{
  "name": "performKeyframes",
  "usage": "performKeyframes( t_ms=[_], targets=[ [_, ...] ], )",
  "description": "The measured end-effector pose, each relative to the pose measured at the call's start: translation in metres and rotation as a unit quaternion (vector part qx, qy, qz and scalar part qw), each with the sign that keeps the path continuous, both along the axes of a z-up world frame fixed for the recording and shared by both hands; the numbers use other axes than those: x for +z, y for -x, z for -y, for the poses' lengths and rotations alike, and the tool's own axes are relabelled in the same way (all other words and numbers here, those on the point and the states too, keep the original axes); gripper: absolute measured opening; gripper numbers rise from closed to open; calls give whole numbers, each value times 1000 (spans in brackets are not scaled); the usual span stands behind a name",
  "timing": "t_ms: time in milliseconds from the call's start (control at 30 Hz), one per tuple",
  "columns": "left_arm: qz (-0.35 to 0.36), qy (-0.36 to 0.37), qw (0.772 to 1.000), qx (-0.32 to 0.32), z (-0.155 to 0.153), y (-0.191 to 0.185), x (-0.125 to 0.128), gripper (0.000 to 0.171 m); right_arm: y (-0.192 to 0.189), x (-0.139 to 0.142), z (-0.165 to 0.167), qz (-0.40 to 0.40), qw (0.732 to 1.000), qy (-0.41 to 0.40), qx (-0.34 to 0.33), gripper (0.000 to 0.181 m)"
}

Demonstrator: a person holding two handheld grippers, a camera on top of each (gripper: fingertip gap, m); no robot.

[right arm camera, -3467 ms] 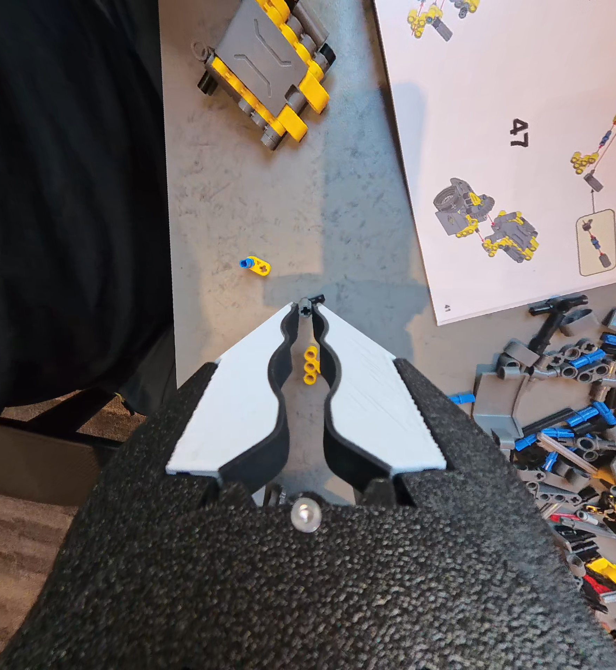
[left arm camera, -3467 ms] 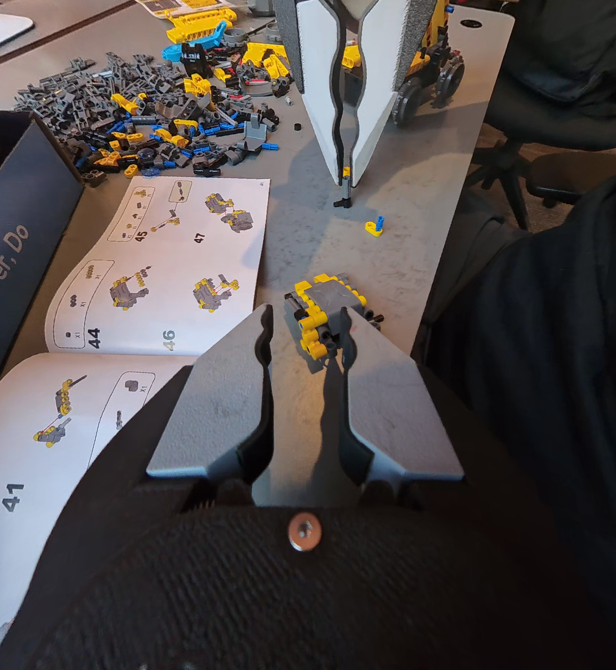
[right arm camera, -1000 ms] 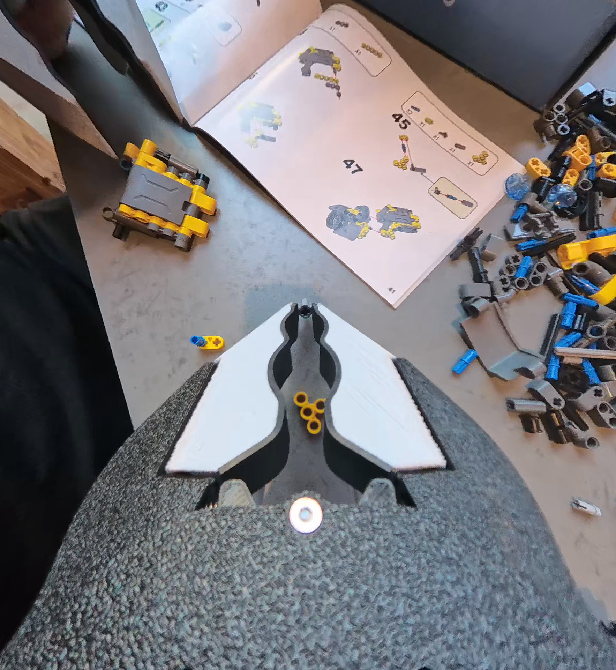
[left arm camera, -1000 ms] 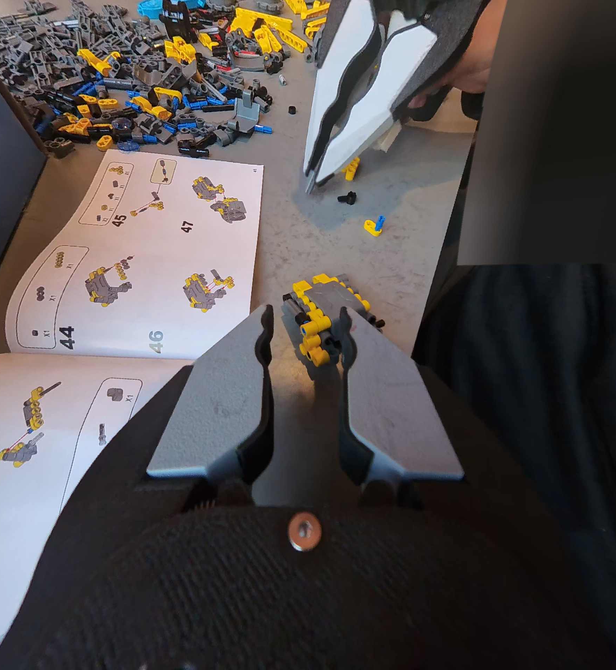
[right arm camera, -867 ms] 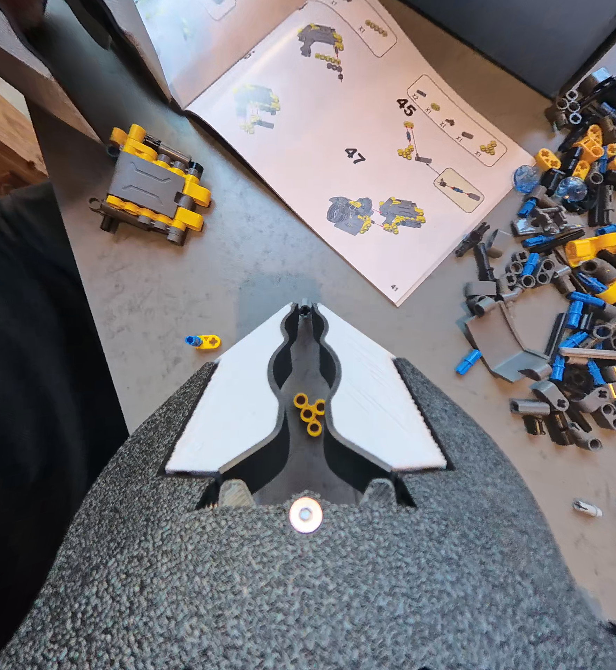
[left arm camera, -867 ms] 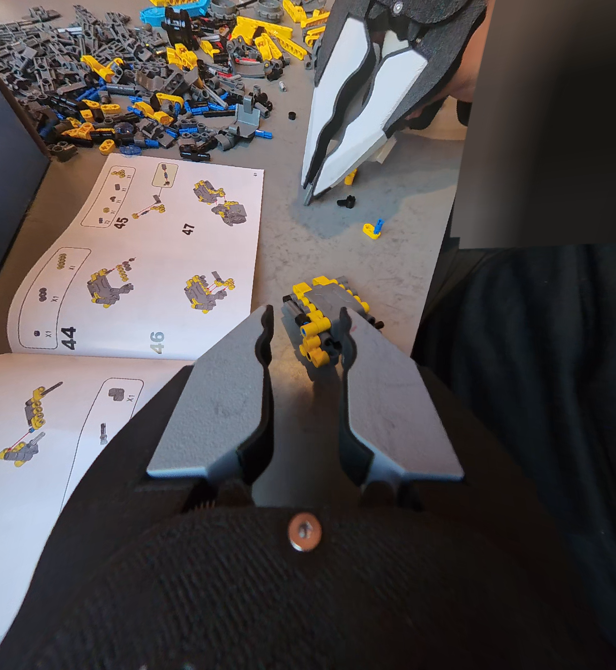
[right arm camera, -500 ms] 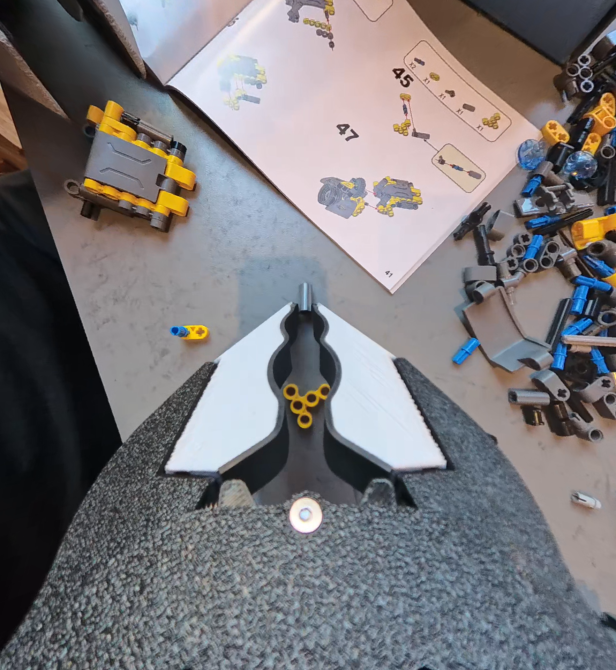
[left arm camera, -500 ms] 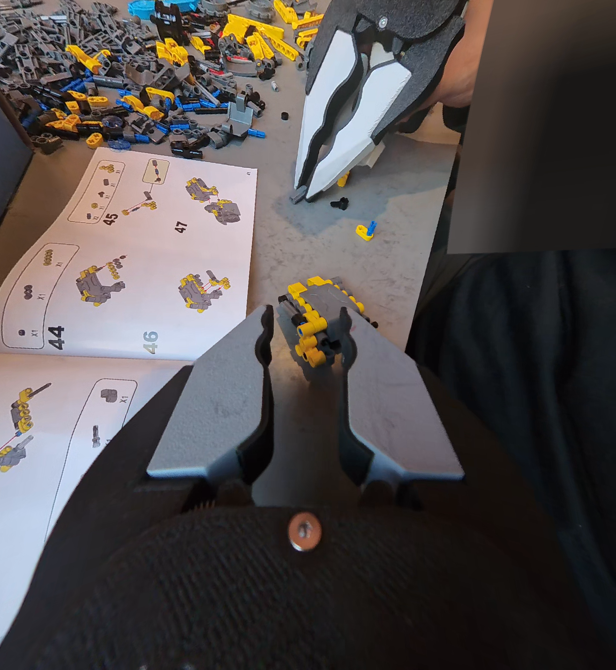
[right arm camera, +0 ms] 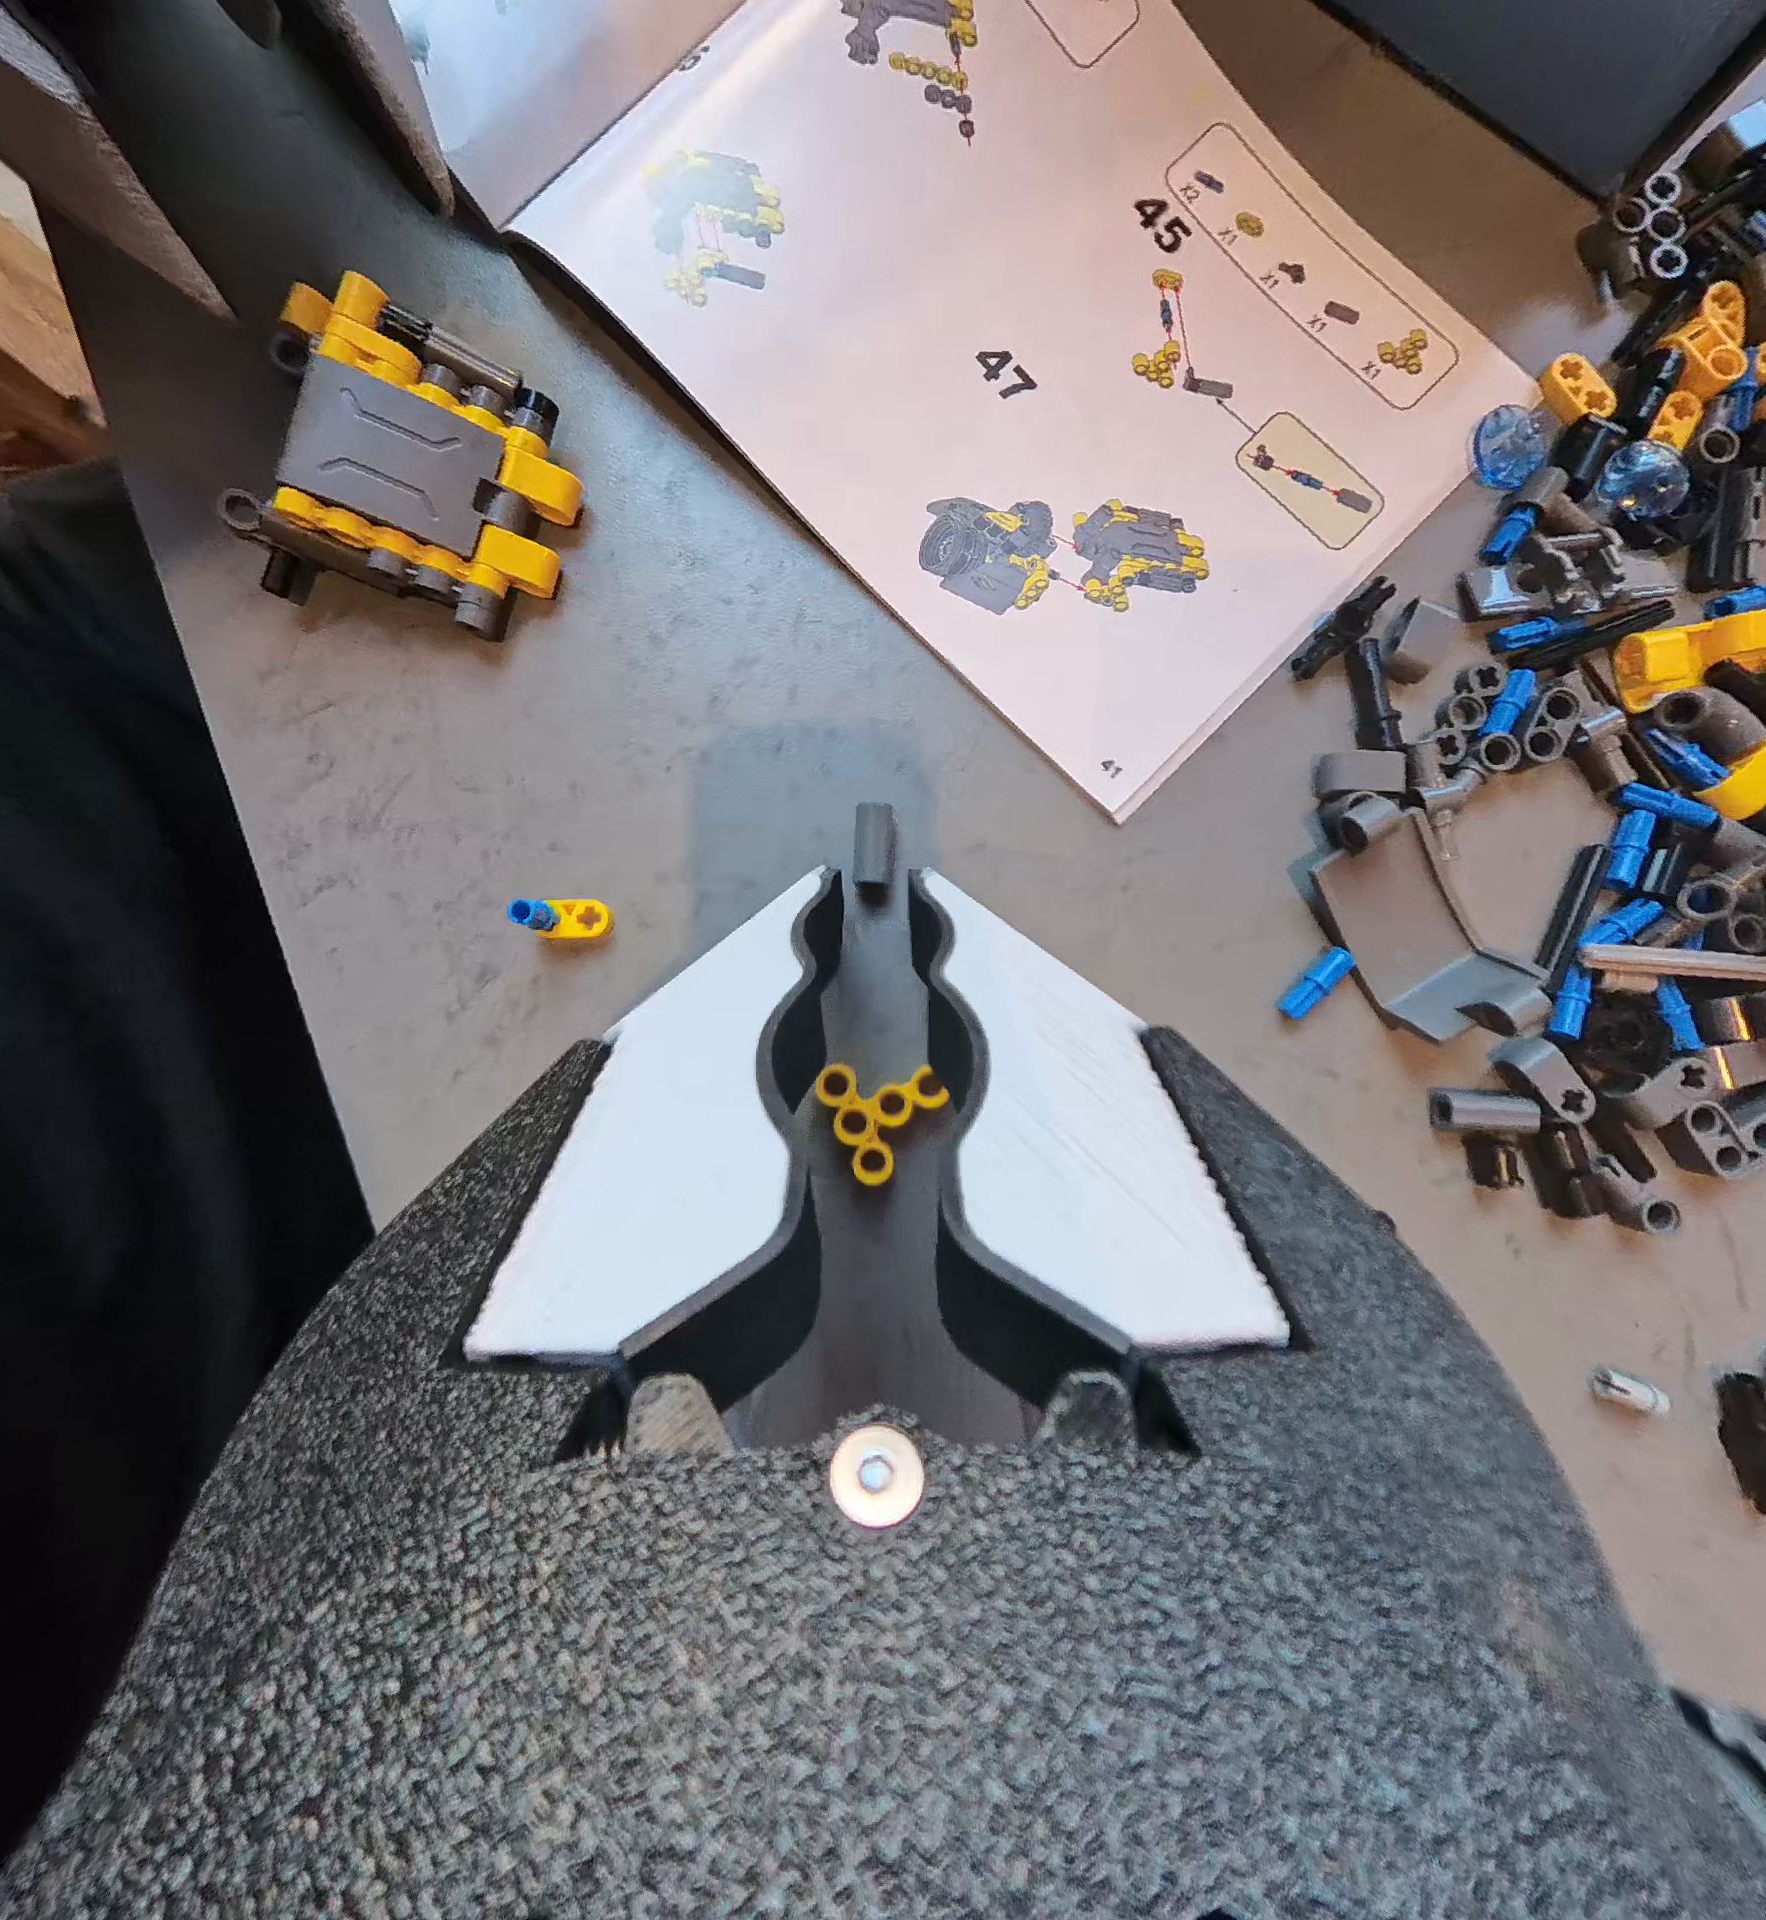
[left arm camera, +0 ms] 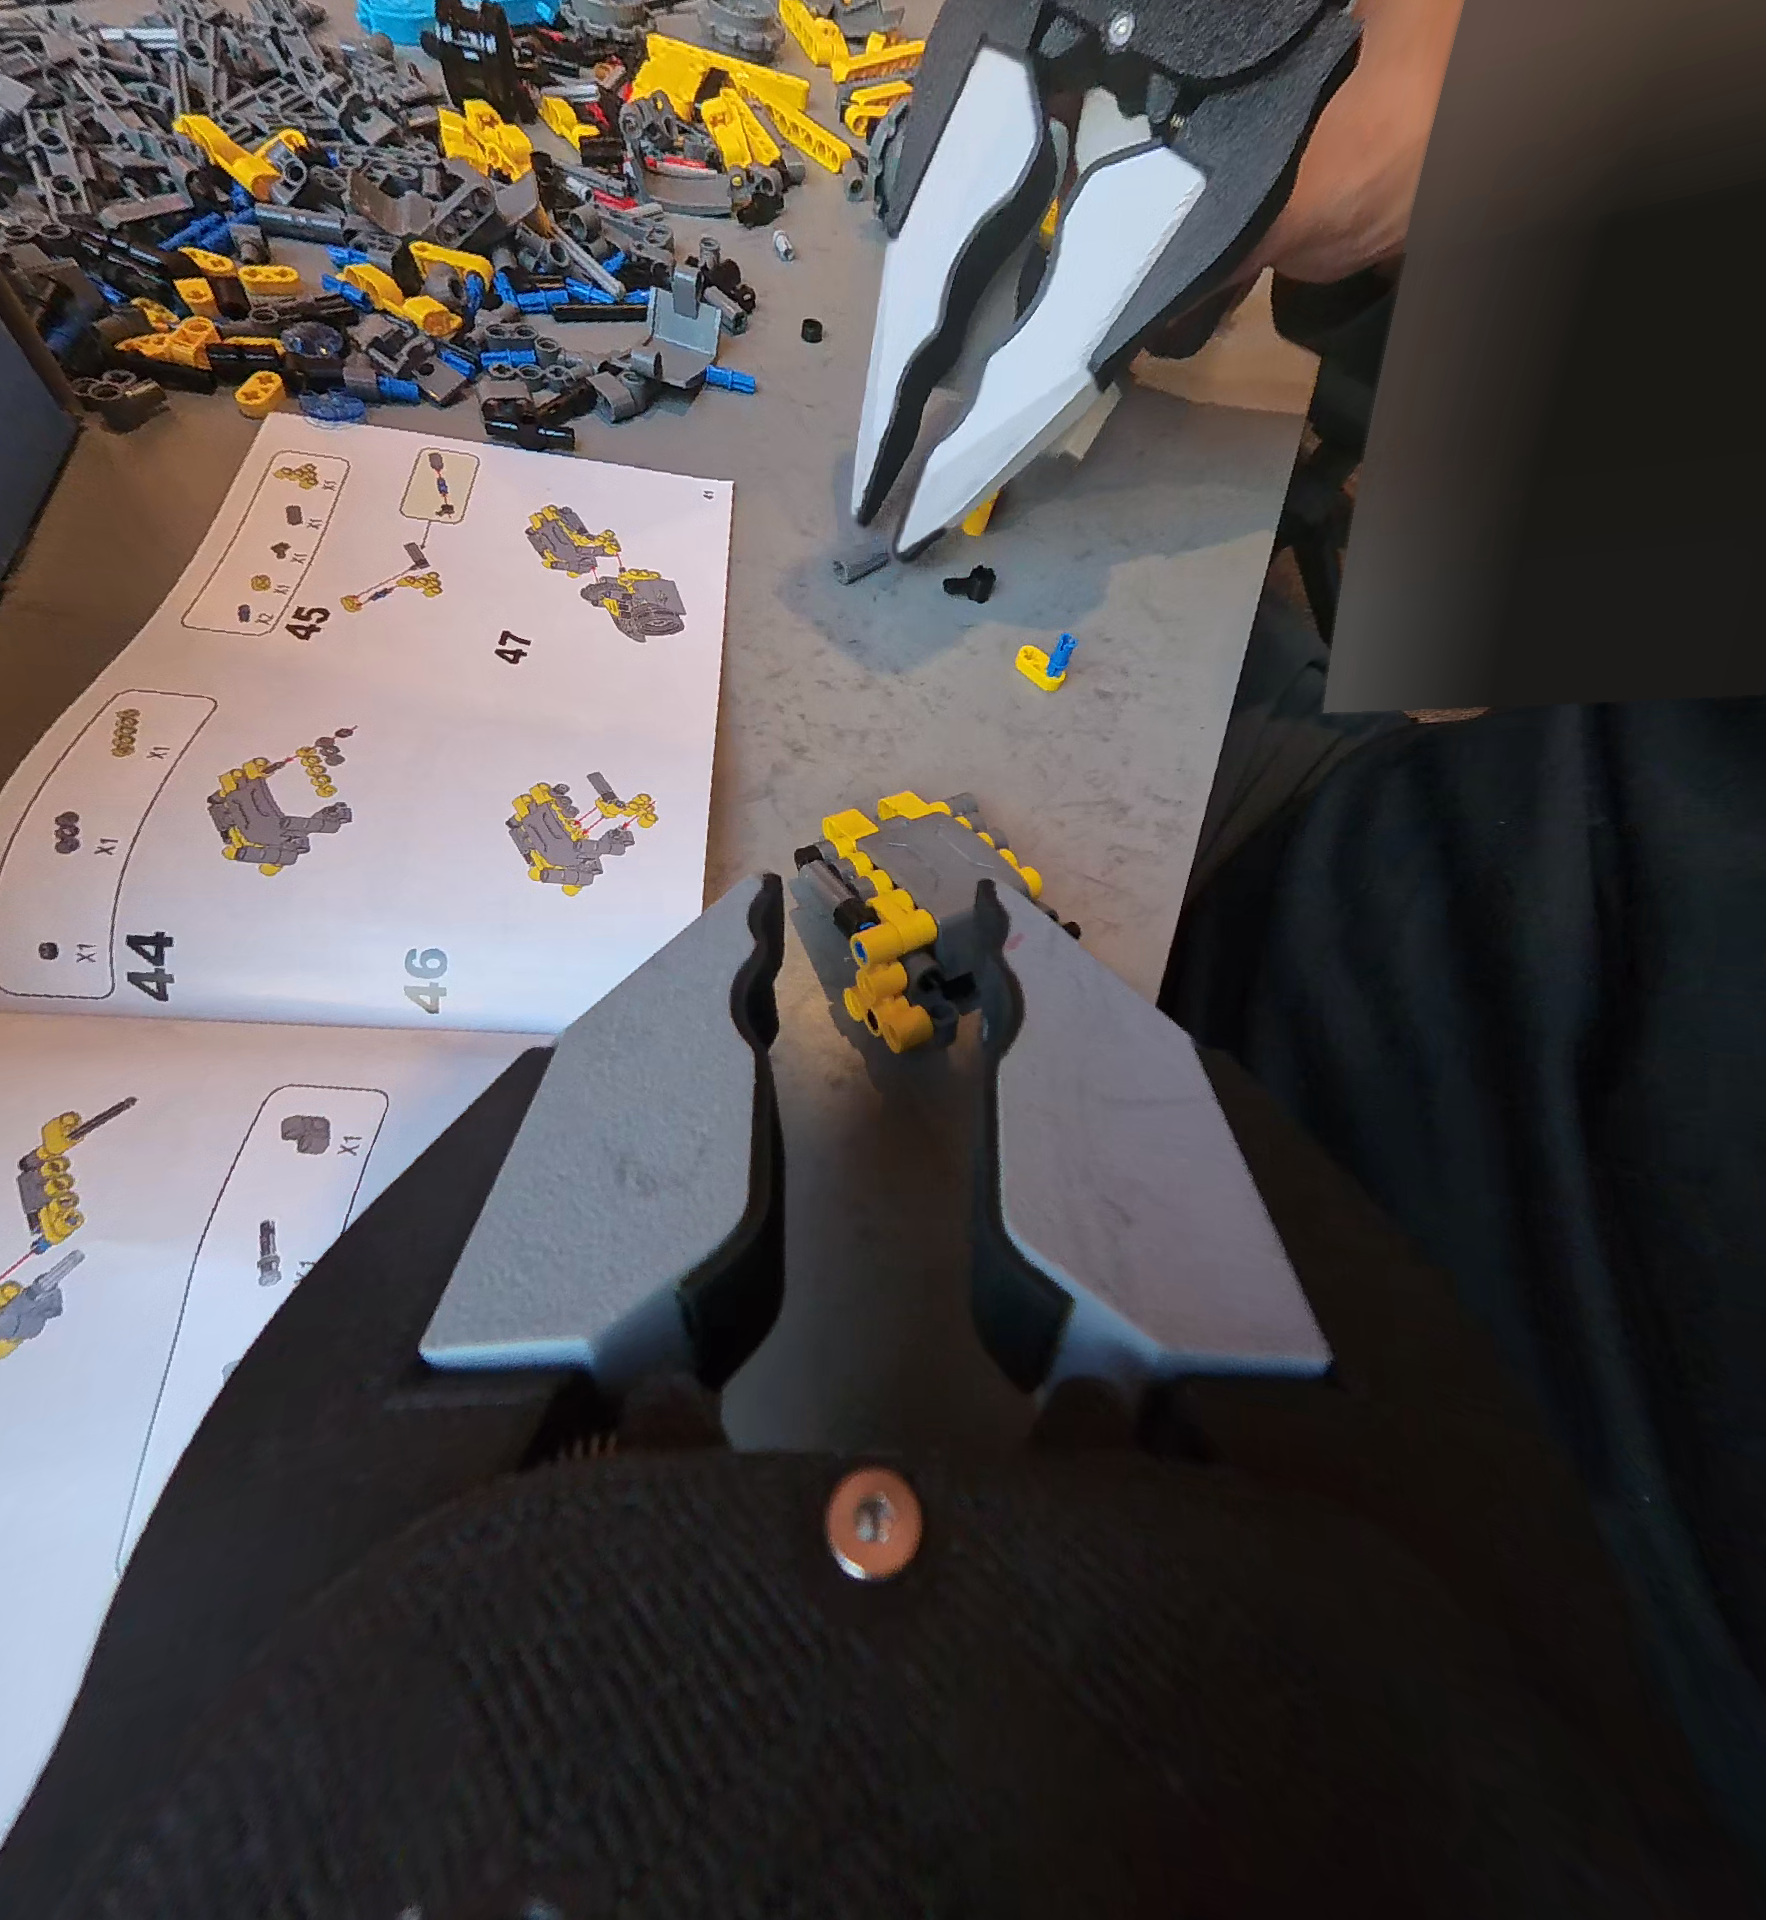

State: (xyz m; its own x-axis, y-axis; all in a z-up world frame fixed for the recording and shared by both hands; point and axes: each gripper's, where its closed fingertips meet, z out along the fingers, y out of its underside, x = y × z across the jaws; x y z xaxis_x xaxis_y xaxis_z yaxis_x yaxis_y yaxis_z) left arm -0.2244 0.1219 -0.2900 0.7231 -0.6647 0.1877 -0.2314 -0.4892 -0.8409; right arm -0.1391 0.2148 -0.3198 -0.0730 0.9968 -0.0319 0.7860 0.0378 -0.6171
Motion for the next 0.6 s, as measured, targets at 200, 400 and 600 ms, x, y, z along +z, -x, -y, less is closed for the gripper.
performKeyframes(
  t_ms=[200,400,600],
  targets=[
    [-2,1,1000,-1,0,0,-1,34,-22,23,-20,-8,999,-27,-34,12],
    [-12,1,1000,0,0,-1,-3,34,-50,26,-41,30,996,-65,-56,11],
    [-13,0,1000,6,-1,1,-3,34,-33,21,-63,49,993,-66,-90,14]
  ],
)
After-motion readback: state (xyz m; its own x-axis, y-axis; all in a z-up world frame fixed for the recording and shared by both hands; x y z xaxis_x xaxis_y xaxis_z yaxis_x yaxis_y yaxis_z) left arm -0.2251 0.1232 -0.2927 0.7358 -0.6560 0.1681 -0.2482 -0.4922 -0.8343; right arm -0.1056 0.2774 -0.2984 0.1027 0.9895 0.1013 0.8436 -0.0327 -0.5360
